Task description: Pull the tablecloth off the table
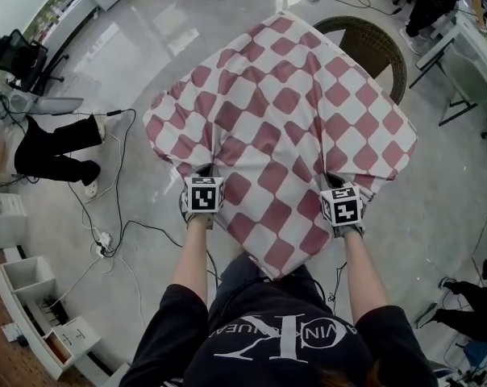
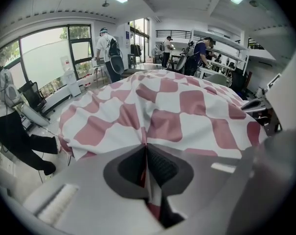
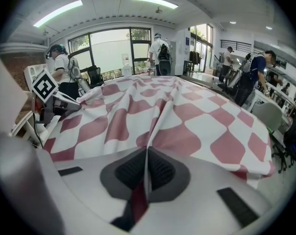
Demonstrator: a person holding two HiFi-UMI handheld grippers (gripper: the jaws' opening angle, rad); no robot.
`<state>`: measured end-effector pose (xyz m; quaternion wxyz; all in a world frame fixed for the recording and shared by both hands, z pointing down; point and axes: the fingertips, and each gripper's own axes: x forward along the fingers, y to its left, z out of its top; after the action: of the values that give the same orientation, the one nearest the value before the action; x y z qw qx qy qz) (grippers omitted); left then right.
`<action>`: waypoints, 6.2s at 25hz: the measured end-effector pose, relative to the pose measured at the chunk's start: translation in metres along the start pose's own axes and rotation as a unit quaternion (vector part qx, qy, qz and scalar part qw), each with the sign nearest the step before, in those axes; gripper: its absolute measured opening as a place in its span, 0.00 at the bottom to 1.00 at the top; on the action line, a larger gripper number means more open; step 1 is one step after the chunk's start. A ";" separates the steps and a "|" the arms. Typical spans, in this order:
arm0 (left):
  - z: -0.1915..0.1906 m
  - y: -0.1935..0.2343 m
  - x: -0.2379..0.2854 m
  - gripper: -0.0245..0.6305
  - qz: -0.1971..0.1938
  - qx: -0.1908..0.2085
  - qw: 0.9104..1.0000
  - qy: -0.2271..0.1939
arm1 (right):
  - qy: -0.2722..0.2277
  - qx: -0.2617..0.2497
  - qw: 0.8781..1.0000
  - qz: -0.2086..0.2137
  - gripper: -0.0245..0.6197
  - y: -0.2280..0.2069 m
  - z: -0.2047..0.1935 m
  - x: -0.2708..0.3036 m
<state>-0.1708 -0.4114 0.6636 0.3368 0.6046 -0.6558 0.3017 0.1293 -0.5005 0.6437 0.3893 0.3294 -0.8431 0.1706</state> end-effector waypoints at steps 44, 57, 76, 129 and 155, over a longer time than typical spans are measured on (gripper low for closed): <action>-0.106 0.054 -0.156 0.06 -0.106 0.022 0.991 -0.082 | -0.105 0.082 0.989 -0.058 0.06 0.194 -0.087 -0.143; -0.173 0.039 -0.213 0.06 -0.097 0.001 0.991 -0.088 | -0.121 0.084 0.989 -0.024 0.06 0.253 -0.133 -0.189; -0.282 0.037 -0.309 0.06 -0.082 -0.036 0.990 -0.112 | -0.132 0.055 0.990 0.005 0.06 0.353 -0.204 -0.263; -0.277 0.107 -0.488 0.06 -0.166 -0.029 0.944 -0.285 | -0.314 0.171 0.932 -0.056 0.06 0.448 -0.186 -0.398; -0.221 0.119 -0.561 0.06 -0.155 0.003 0.900 -0.409 | -0.411 0.108 0.900 -0.092 0.06 0.453 -0.105 -0.468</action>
<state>-0.2487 0.1072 0.3431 0.0801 0.7695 -0.6331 -0.0260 0.0997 0.0829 0.3369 -0.0163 0.4868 -0.8702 0.0734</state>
